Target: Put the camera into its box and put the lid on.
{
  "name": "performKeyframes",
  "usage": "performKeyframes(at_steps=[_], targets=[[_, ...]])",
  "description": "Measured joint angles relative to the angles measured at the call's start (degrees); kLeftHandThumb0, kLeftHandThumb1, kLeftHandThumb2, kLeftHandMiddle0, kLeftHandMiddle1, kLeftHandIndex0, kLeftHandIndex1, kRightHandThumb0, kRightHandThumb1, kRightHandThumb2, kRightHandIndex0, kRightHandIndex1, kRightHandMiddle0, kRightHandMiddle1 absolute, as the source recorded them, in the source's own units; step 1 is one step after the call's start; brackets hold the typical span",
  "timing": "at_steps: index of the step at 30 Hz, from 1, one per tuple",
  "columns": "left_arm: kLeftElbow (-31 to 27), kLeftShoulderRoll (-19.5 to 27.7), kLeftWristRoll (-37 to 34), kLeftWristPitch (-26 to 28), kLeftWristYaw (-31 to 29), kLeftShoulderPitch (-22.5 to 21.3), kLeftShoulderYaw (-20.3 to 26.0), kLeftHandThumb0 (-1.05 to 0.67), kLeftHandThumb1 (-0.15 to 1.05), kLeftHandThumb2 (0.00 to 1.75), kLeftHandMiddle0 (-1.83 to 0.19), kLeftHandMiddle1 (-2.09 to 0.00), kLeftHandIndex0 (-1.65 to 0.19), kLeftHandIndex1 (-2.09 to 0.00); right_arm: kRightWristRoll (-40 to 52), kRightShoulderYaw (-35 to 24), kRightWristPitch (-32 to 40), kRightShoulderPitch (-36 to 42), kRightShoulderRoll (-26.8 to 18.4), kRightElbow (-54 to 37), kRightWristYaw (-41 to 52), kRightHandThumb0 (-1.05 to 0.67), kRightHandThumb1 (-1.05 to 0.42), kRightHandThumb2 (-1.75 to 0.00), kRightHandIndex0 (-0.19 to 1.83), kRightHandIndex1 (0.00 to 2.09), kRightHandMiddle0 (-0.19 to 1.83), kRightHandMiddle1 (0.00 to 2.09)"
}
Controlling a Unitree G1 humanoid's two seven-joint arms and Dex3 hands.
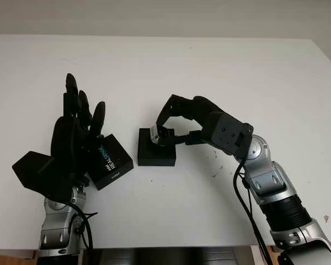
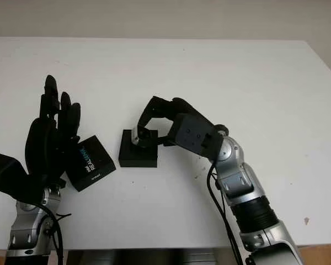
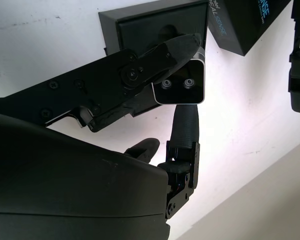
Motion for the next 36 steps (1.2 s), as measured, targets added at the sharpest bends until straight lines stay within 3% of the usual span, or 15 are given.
performKeyframes(at_steps=[24, 36], targets=[[0.00, -0.10, -0.07, -0.19, 0.15, 0.00, -0.21, -0.57, 1.05, 0.38, 0.19, -0.01, 0.19, 0.00, -5.89, 2.24, 0.14, 0.14, -0.62, -0.55, 0.63, -0.43, -0.94, -0.06, 0.25, 0.43, 0.38, 1.70], [-0.16, -0.40, -0.16, -0.70, 0.08, 0.01, -0.33, -0.59, 1.05, 0.35, 0.19, -0.01, 0.19, 0.00, -9.37, 3.40, -3.49, 1.49, -0.60, -0.43, -3.07, -0.40, -0.95, -0.06, 0.26, 0.34, 0.37, 1.73]])
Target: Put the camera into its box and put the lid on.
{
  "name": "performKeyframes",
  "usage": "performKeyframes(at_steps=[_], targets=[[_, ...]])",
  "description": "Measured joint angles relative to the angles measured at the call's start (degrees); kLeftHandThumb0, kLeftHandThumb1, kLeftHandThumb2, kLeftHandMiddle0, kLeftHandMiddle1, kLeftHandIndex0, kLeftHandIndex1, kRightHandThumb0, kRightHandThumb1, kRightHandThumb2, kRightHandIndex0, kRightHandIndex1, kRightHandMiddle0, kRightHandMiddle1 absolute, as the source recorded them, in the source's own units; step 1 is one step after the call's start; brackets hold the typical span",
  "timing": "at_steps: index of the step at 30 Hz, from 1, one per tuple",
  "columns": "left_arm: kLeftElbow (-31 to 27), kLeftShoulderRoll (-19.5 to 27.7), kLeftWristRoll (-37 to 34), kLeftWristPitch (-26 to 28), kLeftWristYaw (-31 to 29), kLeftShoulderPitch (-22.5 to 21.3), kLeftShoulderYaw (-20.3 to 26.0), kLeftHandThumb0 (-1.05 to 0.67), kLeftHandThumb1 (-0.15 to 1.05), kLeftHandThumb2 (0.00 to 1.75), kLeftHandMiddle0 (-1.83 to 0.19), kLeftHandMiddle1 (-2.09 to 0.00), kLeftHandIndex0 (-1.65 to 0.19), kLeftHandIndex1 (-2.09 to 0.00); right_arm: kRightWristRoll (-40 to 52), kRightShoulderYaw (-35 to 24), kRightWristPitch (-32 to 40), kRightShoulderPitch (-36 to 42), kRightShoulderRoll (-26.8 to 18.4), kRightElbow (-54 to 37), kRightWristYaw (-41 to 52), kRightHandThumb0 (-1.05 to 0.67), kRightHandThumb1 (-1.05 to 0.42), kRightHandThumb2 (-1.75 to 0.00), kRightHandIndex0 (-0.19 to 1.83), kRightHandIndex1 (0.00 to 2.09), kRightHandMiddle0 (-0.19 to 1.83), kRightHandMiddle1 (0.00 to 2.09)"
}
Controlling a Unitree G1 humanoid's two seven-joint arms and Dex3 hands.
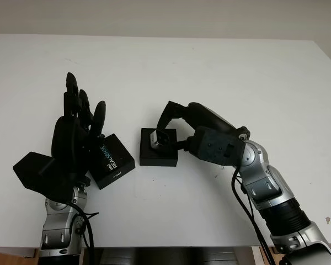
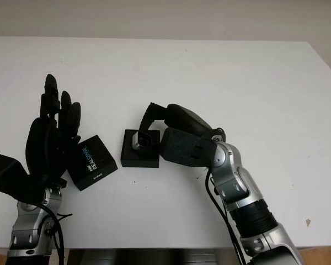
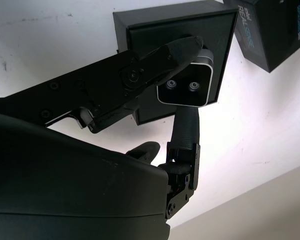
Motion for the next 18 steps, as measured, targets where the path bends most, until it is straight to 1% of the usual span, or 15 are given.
performKeyframes(at_steps=[3, 8, 18], targets=[[-0.01, -0.19, -0.14, -0.06, -0.02, 0.00, 0.01, -0.59, 1.05, 0.35, 0.19, -0.02, 0.19, 0.00, -0.41, 0.14, 0.30, 0.21, 0.01, -0.06, 0.06, -0.40, -0.96, -0.06, 0.26, 0.32, 0.35, 1.79], [-0.34, -0.51, -0.09, -0.06, 0.05, 0.02, 0.01, -0.60, 1.05, 0.34, 0.19, -0.02, 0.19, 0.00, -1.17, 0.18, 0.67, 0.60, -0.01, -1.05, 0.57, -0.39, -0.97, -0.06, 0.27, 0.31, 0.33, 1.82], [-0.55, -0.60, 0.04, -0.09, 0.01, 0.02, 0.01, -0.61, 1.05, 0.34, 0.19, -0.02, 0.19, 0.00, -3.18, 0.53, 1.44, 1.13, -0.11, -3.11, 1.37, -0.39, -0.97, -0.05, 0.32, 0.30, 0.36, 1.89]])
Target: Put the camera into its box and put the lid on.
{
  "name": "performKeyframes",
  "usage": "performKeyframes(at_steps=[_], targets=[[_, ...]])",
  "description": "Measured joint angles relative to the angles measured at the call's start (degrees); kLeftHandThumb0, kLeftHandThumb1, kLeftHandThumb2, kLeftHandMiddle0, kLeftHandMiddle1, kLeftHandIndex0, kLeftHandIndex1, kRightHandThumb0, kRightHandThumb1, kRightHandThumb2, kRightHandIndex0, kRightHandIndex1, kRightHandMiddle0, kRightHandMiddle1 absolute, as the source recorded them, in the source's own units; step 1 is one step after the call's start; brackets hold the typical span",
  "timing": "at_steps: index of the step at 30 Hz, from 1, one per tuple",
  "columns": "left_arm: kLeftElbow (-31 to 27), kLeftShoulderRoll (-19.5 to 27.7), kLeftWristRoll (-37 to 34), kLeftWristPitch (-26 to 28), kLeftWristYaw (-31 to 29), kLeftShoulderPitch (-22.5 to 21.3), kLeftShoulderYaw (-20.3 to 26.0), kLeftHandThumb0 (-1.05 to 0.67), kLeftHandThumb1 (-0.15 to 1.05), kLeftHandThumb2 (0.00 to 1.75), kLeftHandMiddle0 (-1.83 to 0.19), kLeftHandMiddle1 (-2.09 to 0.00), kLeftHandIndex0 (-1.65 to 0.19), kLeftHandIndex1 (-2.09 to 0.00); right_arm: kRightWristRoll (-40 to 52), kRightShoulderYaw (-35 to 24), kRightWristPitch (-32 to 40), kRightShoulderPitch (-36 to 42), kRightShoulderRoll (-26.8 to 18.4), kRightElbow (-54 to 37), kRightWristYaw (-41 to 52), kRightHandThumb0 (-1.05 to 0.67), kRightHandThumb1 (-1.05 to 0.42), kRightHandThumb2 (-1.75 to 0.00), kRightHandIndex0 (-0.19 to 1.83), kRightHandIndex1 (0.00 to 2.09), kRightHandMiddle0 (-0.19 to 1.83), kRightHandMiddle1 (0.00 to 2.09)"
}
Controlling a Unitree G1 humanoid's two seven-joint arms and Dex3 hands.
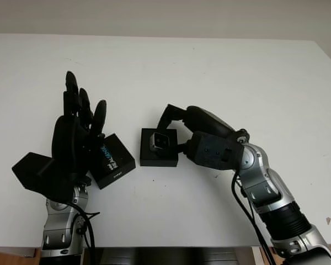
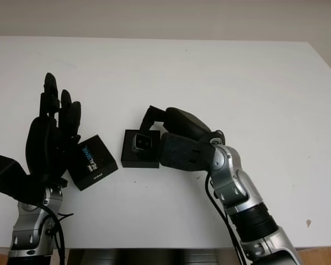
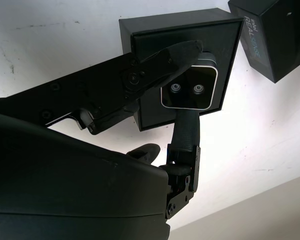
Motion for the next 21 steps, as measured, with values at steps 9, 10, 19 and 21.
performKeyframes(at_steps=[9, 10, 19, 21], targets=[[-0.02, -0.09, 0.18, -0.47, 0.01, 0.08, -0.05, -0.60, 1.05, 0.35, 0.19, 0.00, 0.19, 0.00, -4.11, 1.33, -1.92, 0.99, -1.11, -1.86, -1.24, -0.38, -0.99, -0.06, 0.35, 0.29, 0.37, 1.94], [-0.02, -0.10, 0.27, -0.54, 0.03, 0.11, -0.05, -0.59, 1.05, 0.35, 0.19, -0.01, 0.19, 0.00, -4.44, 1.45, -2.02, 1.08, -1.13, -1.99, -1.26, -0.38, -0.99, -0.06, 0.35, 0.29, 0.36, 1.94], [-0.03, -0.30, -0.12, -0.58, -0.16, 0.24, -0.10, -0.60, 1.05, 0.34, 0.19, 0.00, 0.19, 0.00, -7.46, 2.29, -4.75, 1.29, -2.46, -2.51, -1.96, -0.43, -0.99, -0.05, 0.33, 0.25, 0.21, 1.91], [-0.04, -0.30, -0.09, -0.58, -0.15, 0.27, -0.12, -0.59, 1.05, 0.35, 0.19, 0.00, 0.19, 0.00, -8.49, 2.72, -4.82, 1.30, -2.99, -2.97, -1.44, -0.51, -0.97, -0.05, 0.27, 0.19, 0.05, 1.61]])
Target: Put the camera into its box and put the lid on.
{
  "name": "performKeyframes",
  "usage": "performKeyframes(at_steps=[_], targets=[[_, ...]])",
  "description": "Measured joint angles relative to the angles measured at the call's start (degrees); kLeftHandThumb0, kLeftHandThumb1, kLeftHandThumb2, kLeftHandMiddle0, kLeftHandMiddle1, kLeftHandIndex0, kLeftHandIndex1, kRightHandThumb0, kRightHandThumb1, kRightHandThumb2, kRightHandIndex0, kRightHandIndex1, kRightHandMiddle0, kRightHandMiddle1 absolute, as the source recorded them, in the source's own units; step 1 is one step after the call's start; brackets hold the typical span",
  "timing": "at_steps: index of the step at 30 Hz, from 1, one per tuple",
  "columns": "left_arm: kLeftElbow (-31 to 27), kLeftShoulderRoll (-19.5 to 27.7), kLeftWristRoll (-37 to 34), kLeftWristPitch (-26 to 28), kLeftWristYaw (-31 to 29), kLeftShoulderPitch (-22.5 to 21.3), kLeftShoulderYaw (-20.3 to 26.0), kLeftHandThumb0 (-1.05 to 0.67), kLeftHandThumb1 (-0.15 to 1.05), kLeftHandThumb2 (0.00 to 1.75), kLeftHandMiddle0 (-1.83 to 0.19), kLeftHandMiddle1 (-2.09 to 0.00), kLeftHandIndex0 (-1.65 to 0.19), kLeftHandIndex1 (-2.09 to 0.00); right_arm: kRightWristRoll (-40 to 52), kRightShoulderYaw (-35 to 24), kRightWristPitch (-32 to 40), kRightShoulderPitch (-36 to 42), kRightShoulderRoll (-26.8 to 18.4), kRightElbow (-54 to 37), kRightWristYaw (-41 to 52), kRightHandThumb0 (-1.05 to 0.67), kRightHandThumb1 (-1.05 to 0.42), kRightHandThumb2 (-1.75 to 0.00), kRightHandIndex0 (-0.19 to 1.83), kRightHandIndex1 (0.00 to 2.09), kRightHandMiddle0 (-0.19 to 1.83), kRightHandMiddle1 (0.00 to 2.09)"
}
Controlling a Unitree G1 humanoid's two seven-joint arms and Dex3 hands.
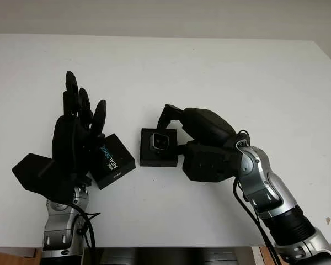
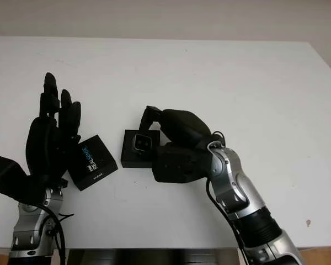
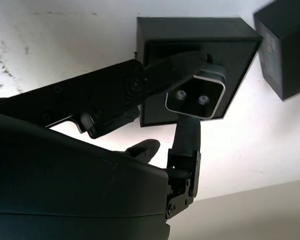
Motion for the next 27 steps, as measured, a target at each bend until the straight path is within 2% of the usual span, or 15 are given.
performKeyframes(at_steps=[3, 5, 15, 19, 27], targets=[[-0.01, -0.09, 0.09, -0.29, 0.05, 0.07, -0.01, -0.59, 1.05, 0.35, 0.19, 0.00, 0.19, 0.00, -1.57, 0.48, -0.01, 0.05, -0.83, -0.90, 1.35, -0.57, -0.97, -0.05, 0.20, 0.11, 0.03, 1.12], [-0.01, -0.25, 0.05, -0.36, 0.01, 0.08, -0.03, -0.59, 1.05, 0.35, 0.19, 0.00, 0.19, 0.00, -2.24, 0.55, -0.01, 0.05, -1.34, -1.40, 2.02, -0.58, -0.97, -0.06, 0.18, 0.08, 0.01, 1.01], [-0.69, -1.04, 0.50, -0.27, 0.86, 0.53, -0.50, -0.61, 1.05, 0.33, 0.19, -0.02, 0.19, 0.00, -3.62, 0.56, -1.10, 0.62, -1.68, -2.18, 1.88, -0.60, -0.98, -0.06, 0.15, 0.06, -0.03, 0.90], [-0.99, -1.10, 0.76, 0.22, 1.64, 0.66, -0.87, -0.62, 1.05, 0.32, 0.19, -0.03, 0.19, -0.01, -4.56, 0.49, -1.44, 0.67, -1.78, -1.78, 0.42, -0.61, -0.98, -0.05, 0.16, 0.06, 0.00, 0.75], [-1.20, -1.13, 1.29, 0.45, 1.89, 0.97, -1.17, -0.60, 1.05, 0.33, 0.19, -0.02, 0.19, 0.00, -4.62, -0.64, -3.02, 0.42, -1.97, 0.09, -2.53, -0.65, -0.96, -0.05, 0.18, 0.07, 0.04, 0.68]])
